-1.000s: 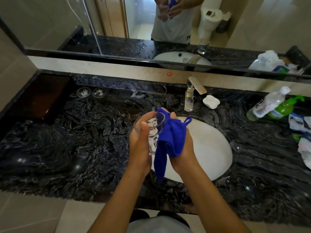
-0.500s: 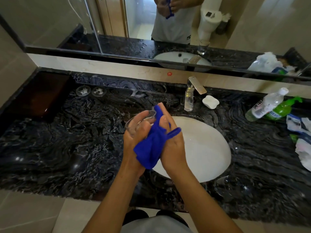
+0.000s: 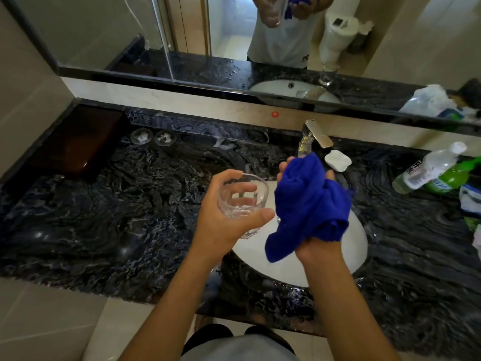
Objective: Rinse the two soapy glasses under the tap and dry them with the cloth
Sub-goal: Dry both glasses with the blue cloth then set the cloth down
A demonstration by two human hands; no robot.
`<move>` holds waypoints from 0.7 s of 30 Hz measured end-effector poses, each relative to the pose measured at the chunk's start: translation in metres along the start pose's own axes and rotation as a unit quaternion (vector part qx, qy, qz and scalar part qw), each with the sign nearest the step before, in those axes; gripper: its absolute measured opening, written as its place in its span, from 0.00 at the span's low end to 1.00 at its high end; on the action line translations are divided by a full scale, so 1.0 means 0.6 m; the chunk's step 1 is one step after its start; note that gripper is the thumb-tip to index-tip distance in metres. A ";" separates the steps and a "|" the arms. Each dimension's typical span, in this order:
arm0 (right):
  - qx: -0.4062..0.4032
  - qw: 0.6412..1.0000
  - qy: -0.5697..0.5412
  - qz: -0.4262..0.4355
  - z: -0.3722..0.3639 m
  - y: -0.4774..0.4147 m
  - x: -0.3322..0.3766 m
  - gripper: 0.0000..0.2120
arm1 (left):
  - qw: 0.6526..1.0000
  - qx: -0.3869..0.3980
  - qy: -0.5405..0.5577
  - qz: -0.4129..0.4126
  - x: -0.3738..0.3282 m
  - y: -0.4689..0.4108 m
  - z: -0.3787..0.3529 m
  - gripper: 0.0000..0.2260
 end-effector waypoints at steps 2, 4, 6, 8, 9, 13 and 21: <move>0.026 0.995 0.092 0.021 0.007 0.003 0.018 0.13 | 0.998 0.004 -0.062 0.008 0.009 0.001 0.006 0.37; 0.084 0.979 0.169 0.074 -0.034 0.008 0.043 0.15 | 0.996 0.008 -0.085 0.016 0.018 0.002 -0.002 0.37; 0.174 0.883 0.379 0.215 -0.117 0.024 0.070 0.13 | 0.997 -0.006 -0.073 0.015 0.021 0.003 -0.009 0.34; 0.253 0.726 0.556 0.315 -0.157 0.044 0.048 0.13 | 0.998 -0.030 -0.041 0.023 0.025 0.004 -0.010 0.33; 0.263 0.664 0.608 0.347 -0.161 0.052 0.037 0.14 | 0.998 -0.043 -0.016 0.036 0.030 0.004 -0.009 0.32; 0.250 0.540 0.686 0.420 -0.172 0.076 0.029 0.22 | 0.995 -0.100 0.006 0.023 0.030 0.004 0.008 0.23; 0.227 0.603 0.683 0.345 -0.148 0.102 0.009 0.28 | 0.982 -0.170 0.008 -0.078 0.000 0.011 0.029 0.15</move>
Point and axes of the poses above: each hand's wrist, its own y-axis away from the middle knuckle, its own z-axis out of the back of the hand, x = y × z, the point moved 8 cm from there along -y, towards the middle knuckle, and after that the axes turned 6 degrees about x, right-handed, at the moved point
